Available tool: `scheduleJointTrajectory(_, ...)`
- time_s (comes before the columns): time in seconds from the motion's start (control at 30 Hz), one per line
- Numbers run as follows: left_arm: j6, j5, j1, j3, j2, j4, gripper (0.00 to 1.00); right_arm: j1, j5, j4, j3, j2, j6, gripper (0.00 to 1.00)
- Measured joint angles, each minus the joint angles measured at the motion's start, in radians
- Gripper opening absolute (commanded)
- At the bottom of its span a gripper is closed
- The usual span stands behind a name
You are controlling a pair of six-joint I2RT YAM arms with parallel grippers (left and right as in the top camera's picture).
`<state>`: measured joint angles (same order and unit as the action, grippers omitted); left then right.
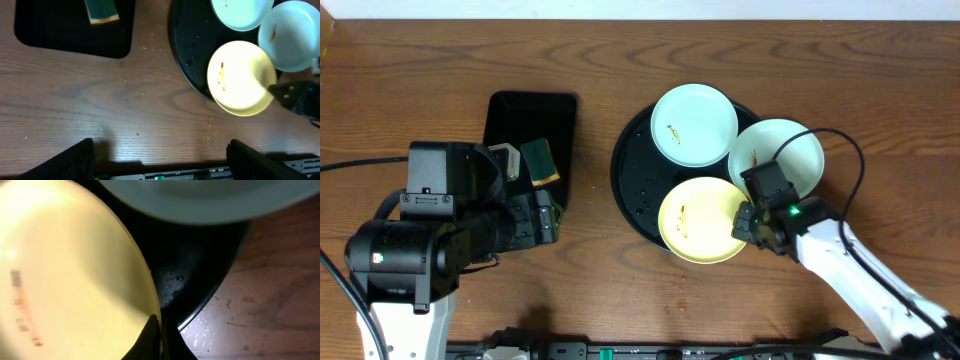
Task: Clean dirty plates on tray and stack at the side
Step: 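Reach the right gripper to the yellow plate's right rim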
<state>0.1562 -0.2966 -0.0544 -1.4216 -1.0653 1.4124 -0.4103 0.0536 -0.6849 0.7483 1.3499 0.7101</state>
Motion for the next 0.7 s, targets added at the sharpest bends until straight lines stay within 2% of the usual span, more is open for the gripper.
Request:
scheduleJointTrajectory(0.3,0.000,0.015,0.000,0.000,0.000,0.001,0.84,0.000,0.082,-0.017,0.009,-0.075,-0.007,0.01)
scheduleJointTrajectory(0.7,0.000,0.097,0.000,0.000,-0.008,-0.002,0.84,-0.093,0.082,0.126,-0.103,-0.035,0.085,0.01)
